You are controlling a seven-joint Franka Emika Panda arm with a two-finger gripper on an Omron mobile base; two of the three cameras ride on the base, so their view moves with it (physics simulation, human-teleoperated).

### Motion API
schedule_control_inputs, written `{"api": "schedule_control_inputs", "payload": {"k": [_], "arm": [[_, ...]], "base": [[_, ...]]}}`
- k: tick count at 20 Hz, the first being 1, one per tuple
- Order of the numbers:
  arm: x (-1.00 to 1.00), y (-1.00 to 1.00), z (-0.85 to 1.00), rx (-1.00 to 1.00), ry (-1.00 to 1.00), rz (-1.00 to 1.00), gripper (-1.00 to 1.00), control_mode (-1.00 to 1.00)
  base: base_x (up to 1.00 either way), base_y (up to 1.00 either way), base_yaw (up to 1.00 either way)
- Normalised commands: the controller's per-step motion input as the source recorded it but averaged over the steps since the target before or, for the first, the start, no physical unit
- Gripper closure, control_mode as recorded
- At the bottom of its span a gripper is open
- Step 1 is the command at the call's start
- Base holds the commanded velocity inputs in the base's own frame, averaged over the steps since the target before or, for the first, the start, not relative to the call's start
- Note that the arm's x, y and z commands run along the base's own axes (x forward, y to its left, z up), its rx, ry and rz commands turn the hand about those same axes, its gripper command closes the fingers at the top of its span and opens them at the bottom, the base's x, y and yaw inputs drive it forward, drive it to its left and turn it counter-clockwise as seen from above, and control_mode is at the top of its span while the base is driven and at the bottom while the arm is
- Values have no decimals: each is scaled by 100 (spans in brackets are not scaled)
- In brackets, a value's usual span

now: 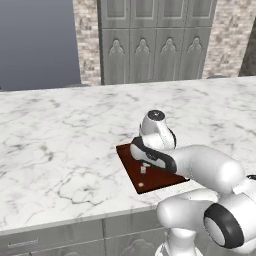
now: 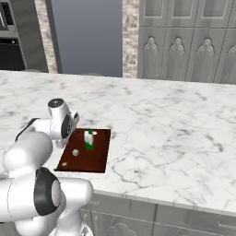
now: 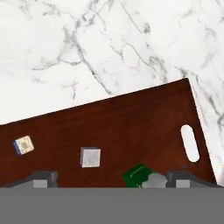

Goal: Take out the milk from the fridge and place it on the tray on the counter. Then take the sugar cube near the tray and place it in the tray.

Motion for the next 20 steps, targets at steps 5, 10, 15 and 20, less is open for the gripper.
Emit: {"api": "schedule_control_inputs", "payload": {"k": [5, 10, 15, 20], "arm": [[-61, -26, 100, -1, -10, -9, -100, -100], [-72, -16, 100, 0, -5, -11, -100, -100], [-84, -21, 100, 0, -10, -6, -100, -100], [-66, -25, 100, 0, -9, 0, -100, -100]], "base": [[0, 0, 0], [0, 0, 0], [0, 0, 0], [0, 0, 0]]}}
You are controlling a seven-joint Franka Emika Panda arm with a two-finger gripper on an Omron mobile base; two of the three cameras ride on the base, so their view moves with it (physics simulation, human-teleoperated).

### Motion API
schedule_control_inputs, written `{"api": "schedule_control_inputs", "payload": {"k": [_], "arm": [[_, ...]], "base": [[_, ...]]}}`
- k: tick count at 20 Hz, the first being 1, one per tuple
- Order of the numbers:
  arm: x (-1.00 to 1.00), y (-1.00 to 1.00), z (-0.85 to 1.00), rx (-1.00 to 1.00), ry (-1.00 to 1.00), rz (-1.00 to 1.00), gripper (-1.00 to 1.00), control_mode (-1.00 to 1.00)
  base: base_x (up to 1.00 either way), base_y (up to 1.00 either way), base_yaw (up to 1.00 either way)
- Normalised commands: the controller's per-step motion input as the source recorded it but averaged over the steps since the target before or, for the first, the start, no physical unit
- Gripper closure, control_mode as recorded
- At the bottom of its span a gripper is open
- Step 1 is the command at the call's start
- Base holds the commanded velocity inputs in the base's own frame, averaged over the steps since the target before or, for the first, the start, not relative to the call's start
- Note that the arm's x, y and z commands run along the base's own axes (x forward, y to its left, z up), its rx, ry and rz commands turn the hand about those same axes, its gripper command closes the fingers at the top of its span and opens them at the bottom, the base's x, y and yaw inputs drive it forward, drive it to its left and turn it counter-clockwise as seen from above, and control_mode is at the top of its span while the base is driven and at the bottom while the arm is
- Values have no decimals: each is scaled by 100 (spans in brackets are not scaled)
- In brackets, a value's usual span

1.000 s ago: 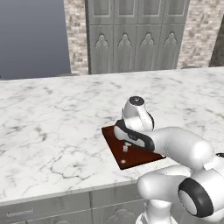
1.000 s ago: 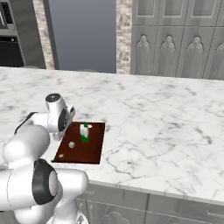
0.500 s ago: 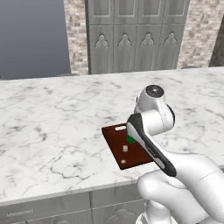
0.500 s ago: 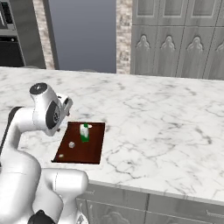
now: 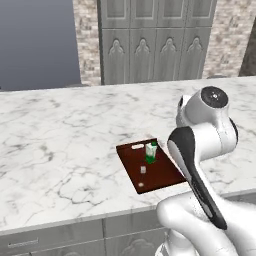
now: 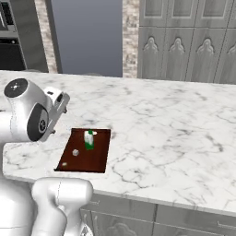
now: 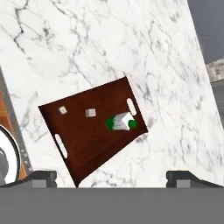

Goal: Take out the milk from the fridge and place it on the tray on the counter. Then take the sugar cube near the tray and place it in the tray.

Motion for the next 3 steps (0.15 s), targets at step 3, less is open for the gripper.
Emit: {"api": "schedule_control_inputs", "payload": {"k": [3], "arm": [[-82, -27, 100, 0, -12, 0, -100, -100]], "base": [[0, 0, 0]]}}
